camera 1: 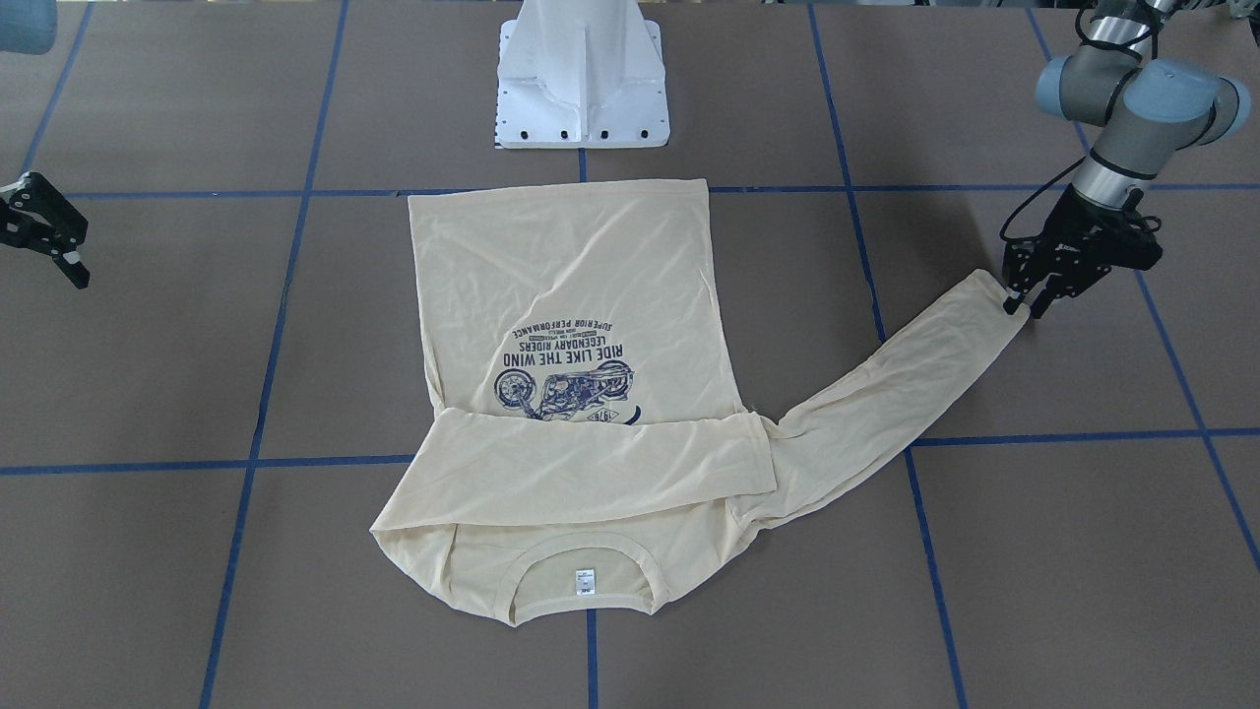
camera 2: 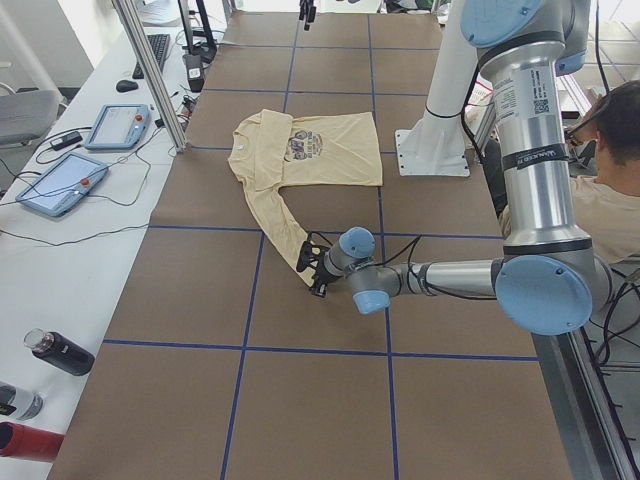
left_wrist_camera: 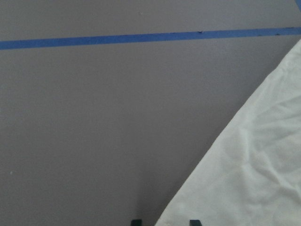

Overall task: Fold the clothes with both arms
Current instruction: 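Close the left gripper on the sleeve cuff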

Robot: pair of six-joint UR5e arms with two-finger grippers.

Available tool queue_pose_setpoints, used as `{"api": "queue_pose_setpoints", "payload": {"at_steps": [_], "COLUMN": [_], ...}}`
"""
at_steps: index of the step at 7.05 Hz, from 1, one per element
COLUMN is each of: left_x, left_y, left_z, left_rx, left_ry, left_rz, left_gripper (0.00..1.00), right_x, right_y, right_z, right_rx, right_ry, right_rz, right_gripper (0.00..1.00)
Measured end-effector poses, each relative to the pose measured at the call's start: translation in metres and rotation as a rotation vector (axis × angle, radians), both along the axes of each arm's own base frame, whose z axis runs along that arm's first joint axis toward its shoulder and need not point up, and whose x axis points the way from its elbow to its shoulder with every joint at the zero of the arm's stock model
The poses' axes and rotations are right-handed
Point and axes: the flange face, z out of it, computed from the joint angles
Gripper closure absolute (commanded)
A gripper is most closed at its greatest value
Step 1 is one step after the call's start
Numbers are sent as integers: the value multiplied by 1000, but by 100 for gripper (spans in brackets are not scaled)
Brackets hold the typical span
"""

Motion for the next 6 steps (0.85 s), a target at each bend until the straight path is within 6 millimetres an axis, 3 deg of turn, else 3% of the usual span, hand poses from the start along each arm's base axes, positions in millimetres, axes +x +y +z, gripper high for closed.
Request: {"api": "queue_pose_setpoints", "payload": {"at_steps": [1,4,6], "left_x": [1,0,-11], "left_y": [1,0,5], "left_z": [0,-9,-38], "left_rx": [0,14,21], "left_ry": [0,13,47], "left_rz": [3,9,48], "left_gripper": [100,100,100], "right_x": [0,0,0], "right_y": [0,1,1], "right_z": [0,-1,0], "right_rx": [0,0,-2], "right_ry": [-1,-4,-2], "right_rz": [-1,-3,-2], "right_gripper": [0,0,0]}}
